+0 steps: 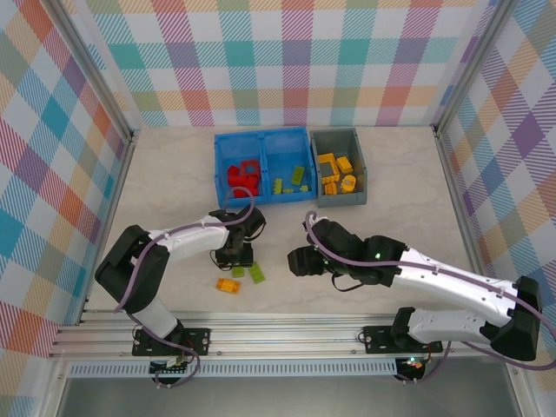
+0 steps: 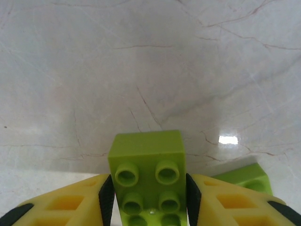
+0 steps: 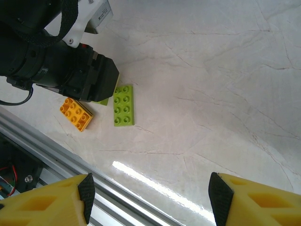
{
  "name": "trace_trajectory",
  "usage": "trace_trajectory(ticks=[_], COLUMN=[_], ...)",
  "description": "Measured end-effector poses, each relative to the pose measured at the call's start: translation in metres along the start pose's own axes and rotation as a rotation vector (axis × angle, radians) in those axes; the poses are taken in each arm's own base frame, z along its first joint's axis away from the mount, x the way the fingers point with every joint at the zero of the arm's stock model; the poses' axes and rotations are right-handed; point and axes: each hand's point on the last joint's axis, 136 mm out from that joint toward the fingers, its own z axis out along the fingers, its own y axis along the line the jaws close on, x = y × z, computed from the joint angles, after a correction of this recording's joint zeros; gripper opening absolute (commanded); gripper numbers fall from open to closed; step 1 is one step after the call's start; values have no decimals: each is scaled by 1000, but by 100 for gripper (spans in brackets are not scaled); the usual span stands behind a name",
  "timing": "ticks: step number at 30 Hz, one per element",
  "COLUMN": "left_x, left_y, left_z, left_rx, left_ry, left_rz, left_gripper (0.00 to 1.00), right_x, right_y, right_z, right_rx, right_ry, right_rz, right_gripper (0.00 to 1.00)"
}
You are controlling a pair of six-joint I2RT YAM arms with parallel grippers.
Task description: Sort the legos into containers by color
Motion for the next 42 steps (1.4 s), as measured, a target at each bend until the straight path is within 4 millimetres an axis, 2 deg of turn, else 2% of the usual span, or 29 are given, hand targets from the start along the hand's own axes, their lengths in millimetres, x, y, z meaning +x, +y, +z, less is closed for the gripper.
trace_trajectory(ticks=[3,9,13,17,20,23,25,27,30,33,35,38,42], left_x=[-1,-4,-15,-52,-88,-122,-144,-165,-196,-227,-245,-270,-298], left_y=[0,0,0,-21,-47,-73,-92,-110,-137,-159,-166,-167,-151], left_z=[2,1,-14,-63,-117,-168,-190,-198,-192,-173,-156,-131,-94], left_rx=[-2,4,-7,52,149,237,281,301,303,281,255,219,171], left_ry=[2,-11,-47,-155,-268,-365,-408,-430,-448,-471,-485,-501,-507], left_rz=[-2,-9,-10,-15,-15,-11,-8,1,15,24,23,9,-23], left_gripper=[45,27,24,24,23,23,23,23,22,21,21,21,23], right_x=[1,1,-9,-33,-53,-71,-82,-94,-114,-133,-140,-146,-148], right_y=[0,0,-5,-7,-11,-24,-35,-44,-51,-51,-52,-52,-49], right_z=[2,2,-7,-33,-52,-59,-59,-57,-56,-54,-49,-43,-43], right_rx=[4,12,34,36,41,64,84,95,78,46,38,30,10], right_ry=[6,2,-53,-171,-256,-317,-342,-363,-408,-455,-460,-455,-456], right_rz=[6,4,7,21,46,81,115,146,178,194,201,205,206], right_gripper=[66,66,66,65,64,64,64,64,64,64,64,64,64])
